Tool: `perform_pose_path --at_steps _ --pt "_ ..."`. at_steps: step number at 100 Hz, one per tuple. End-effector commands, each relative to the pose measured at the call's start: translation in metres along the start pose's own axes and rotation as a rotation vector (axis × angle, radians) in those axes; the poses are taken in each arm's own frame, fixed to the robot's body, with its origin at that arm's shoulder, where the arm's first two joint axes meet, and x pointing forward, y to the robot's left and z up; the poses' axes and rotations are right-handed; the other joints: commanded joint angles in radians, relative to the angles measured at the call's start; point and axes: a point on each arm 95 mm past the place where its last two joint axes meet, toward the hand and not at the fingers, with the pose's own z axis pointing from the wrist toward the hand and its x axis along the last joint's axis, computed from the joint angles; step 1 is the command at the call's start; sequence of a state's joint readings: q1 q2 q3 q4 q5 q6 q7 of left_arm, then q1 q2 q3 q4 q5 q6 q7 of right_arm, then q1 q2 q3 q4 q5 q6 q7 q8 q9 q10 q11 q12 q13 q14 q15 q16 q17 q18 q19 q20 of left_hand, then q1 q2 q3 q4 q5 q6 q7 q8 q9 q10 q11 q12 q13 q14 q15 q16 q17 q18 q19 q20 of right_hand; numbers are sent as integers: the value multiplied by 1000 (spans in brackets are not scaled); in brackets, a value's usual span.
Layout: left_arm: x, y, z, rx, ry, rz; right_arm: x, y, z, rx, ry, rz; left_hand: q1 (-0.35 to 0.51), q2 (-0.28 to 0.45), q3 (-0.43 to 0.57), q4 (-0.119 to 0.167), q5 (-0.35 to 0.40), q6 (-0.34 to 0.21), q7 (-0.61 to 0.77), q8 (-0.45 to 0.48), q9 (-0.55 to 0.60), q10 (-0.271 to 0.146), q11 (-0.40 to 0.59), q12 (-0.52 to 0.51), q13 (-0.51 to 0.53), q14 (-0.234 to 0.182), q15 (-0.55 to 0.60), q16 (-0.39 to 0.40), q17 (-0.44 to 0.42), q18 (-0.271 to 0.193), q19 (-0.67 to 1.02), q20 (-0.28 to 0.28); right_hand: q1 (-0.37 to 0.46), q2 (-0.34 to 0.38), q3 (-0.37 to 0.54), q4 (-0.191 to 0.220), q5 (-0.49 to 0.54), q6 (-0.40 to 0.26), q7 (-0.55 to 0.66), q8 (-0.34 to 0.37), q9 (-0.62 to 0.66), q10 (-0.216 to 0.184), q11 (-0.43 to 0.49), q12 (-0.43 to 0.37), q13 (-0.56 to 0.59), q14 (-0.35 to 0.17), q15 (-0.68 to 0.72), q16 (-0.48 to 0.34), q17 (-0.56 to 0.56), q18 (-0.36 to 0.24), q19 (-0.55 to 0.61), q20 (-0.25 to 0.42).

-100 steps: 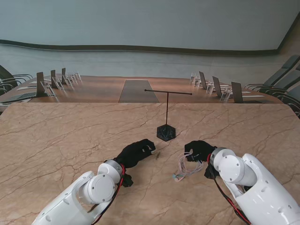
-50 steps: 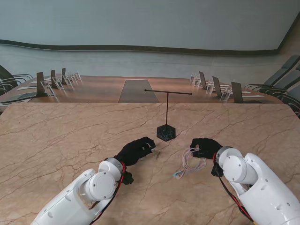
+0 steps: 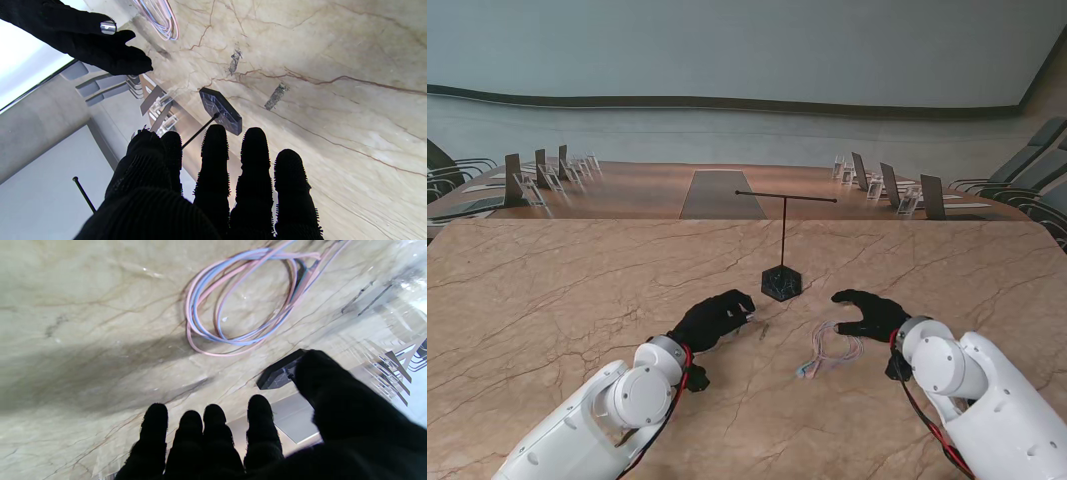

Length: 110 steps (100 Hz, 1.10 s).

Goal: Take the wired earphone off the rack, coil the cable and place them on the table

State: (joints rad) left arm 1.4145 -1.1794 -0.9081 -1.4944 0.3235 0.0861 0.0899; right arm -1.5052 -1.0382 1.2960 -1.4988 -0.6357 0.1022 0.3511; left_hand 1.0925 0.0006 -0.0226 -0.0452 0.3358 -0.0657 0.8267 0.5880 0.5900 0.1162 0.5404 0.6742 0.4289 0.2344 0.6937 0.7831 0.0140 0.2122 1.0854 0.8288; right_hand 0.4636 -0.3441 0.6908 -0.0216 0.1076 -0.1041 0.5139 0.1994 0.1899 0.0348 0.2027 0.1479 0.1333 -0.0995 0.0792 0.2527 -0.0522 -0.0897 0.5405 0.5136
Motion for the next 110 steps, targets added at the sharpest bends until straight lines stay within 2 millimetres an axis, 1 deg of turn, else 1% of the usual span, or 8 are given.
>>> perform_pose_path --at_steps 1,8,21,23,26,68,86,110 --pt "-2 4 -3 3 2 -9 4 -2 -6 -4 23 0 -31 -23 -12 -10 -33 -4 -46 -14 -41 -21 -35 -33 -39 -47 -29 -22 -27 -34 -22 -14 -61 75 -78 -6 -20 -47 -125 66 -22 -38 -77 -36 -43 -77 -76 -36 -19 -69 -140 47" --pt "-3 2 -6 8 1 -4 5 -2 -12 -15 32 18 -64 -17 -9 -12 -42 7 -92 -22 -83 -50 -94 -91 -89 -85 -130 -85 -62 -49 -98 -47 -98 110 -163 -3 -22 -58 -214 160 -25 -50 -125 -58 -44 -100 -92 -125 0 -101 -238 59" --pt "-6 0 -13 15 1 -4 7 -5 -26 -22 45 45 -133 7 -5 -5 -56 27 -200 -51 -145 -83 -169 -172 -166 -139 -294 -187 -87 -71 -312 -129 -178 172 -254 -7 -18 -78 -315 242 -35 -72 -168 -71 -44 -121 -104 -168 21 -141 -301 23" --pt "-7 0 -14 17 1 -2 7 -6 -28 -22 48 48 -146 11 -4 -2 -58 28 -213 -58 -148 -90 -179 -180 -170 -143 -315 -200 -88 -72 -336 -135 -189 181 -268 -5 3 -80 -409 335 -36 -80 -184 -55 -42 -128 -106 -187 29 -148 -317 3" --pt "-8 -1 -16 15 -1 1 8 -8 -31 -23 51 52 -159 15 -2 1 -60 31 -229 -66 -156 -95 -192 -191 -181 -150 -342 -218 -89 -78 -375 -146 -203 189 -275 -5 9 -84 -437 364 -36 -85 -191 -52 -41 -134 -106 -192 32 -156 -323 -3" --pt "-25 -8 -36 62 -35 11 0 -29 -56 -73 74 190 -317 2 5 7 -118 60 -341 -161 -268 -135 -290 -331 -298 -244 -558 -381 -97 -146 -841 -192 -370 199 -219 -27 19 -73 -482 379 -28 -113 -199 -74 -40 -147 -109 -204 52 -197 -361 -54" --pt "-27 -9 -37 75 -42 8 -2 -28 -62 -92 97 224 -379 9 8 6 -141 61 -364 -194 -318 -152 -304 -370 -345 -273 -595 -409 -86 -169 -929 -222 -377 197 -216 -31 18 -59 -490 382 -37 -107 -201 -73 -42 -142 -110 -206 52 -197 -366 -60" --pt "-28 -10 -34 82 -56 0 -4 -21 -63 -96 104 226 -391 14 9 5 -143 62 -365 -202 -328 -147 -301 -380 -352 -271 -600 -414 -81 -170 -948 -244 -374 199 -210 -32 22 -56 -495 389 -43 -101 -211 -72 -43 -131 -111 -212 54 -193 -375 -70"
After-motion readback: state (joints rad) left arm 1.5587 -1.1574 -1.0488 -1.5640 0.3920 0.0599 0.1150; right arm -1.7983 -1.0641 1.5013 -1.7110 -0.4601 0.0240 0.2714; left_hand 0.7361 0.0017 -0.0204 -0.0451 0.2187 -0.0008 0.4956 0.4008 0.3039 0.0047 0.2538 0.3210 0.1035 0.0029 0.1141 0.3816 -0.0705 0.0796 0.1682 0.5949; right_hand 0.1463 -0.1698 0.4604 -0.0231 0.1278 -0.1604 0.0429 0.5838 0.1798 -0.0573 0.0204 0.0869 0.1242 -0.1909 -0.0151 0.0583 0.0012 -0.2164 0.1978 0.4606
